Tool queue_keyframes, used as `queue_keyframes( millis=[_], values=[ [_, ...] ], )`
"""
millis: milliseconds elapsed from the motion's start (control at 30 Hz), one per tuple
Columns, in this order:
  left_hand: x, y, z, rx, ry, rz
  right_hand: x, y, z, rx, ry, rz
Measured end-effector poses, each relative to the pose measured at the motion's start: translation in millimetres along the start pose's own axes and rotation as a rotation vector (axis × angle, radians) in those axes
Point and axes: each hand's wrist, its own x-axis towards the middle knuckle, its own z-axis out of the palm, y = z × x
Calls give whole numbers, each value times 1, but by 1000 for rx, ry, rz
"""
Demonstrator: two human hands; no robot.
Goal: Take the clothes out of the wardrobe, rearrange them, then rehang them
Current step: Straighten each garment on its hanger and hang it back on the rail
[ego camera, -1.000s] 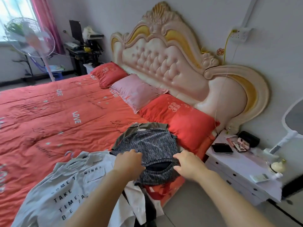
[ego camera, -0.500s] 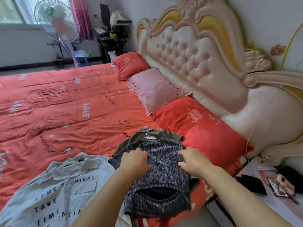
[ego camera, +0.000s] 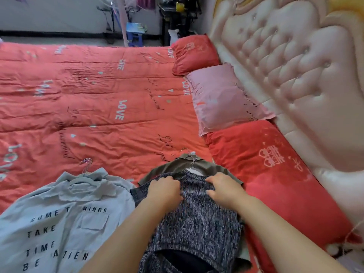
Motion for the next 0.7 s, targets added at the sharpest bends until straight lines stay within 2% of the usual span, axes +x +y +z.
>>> queue_keyframes(
  millis=[167, 333, 567, 700],
  values=[
    [54, 4, 10, -10, -30, -109, 72, 31, 10, 29, -70, -90],
    [122, 10, 34, -21, -16, -145, 144, 67, 36, 50, -104, -130],
    [227, -1, 100, -12, 95, -102, 233, 98, 105, 75, 21, -87],
    [272, -8, 141, -56, 172, -98, 264, 100, 150, -16, 91, -86]
  ],
)
